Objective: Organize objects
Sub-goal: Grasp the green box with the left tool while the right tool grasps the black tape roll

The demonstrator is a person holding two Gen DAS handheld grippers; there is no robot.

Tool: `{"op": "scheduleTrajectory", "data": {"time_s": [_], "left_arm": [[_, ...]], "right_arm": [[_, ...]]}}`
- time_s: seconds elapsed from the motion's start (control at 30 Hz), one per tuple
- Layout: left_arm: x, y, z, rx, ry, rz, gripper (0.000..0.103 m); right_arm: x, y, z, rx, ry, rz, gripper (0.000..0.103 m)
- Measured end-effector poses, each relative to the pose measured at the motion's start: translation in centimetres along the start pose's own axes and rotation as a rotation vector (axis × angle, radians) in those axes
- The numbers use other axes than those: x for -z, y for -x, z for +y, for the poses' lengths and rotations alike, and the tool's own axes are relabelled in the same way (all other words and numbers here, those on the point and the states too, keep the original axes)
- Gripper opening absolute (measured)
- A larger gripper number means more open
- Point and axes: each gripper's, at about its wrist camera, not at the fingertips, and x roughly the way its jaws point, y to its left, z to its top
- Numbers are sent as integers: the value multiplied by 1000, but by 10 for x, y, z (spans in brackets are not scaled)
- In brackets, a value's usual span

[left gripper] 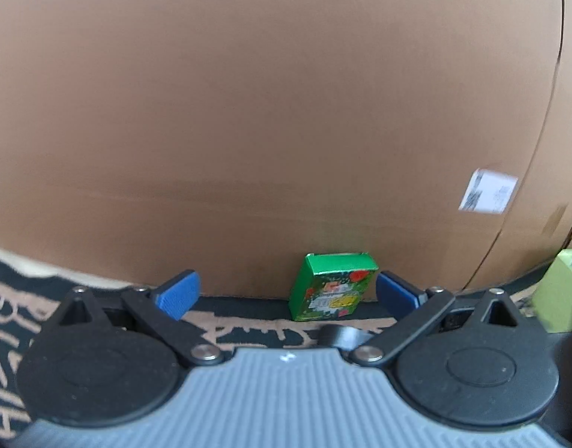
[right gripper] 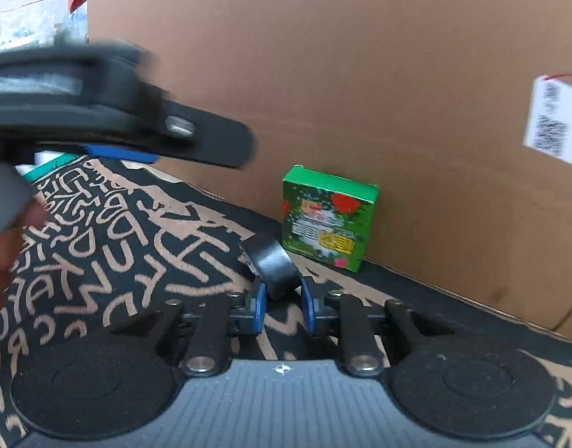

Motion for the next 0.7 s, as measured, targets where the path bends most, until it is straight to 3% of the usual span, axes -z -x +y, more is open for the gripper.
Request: {"op": "scheduleTrajectory", "data": {"time_s": [0.17, 0.4, 0.47, 0.5, 0.57, 0.63, 0.67, 0.7], "left_arm": [[-2, -40, -21, 3, -15, 69, 103], [-7, -76, -48, -37, 8, 102, 102], [-6, -83, -50, -57, 26, 127, 89], [-5, -83, -49, -57, 44, 143, 69], [-3, -78, -45, -11, 67, 165, 64], [0, -61, -47, -20, 55, 145, 63], [2, -51, -50, -11, 47, 141, 57], [5, -40, -52, 2, 43, 140, 36]], "right_arm": [[21, 37, -5, 46, -3, -11, 23], [51, 92, -14, 89, -50, -34, 23], [53, 101, -13, 91, -69, -39, 23], [56, 106, -14, 94, -77, -44, 23], [59, 117, -15, 100, -83, -49, 23], [66, 125, -14, 109, -92, -56, 23], [69, 133, -15, 110, -101, -60, 23], [66, 127, -22, 114, -110, -62, 23]]}}
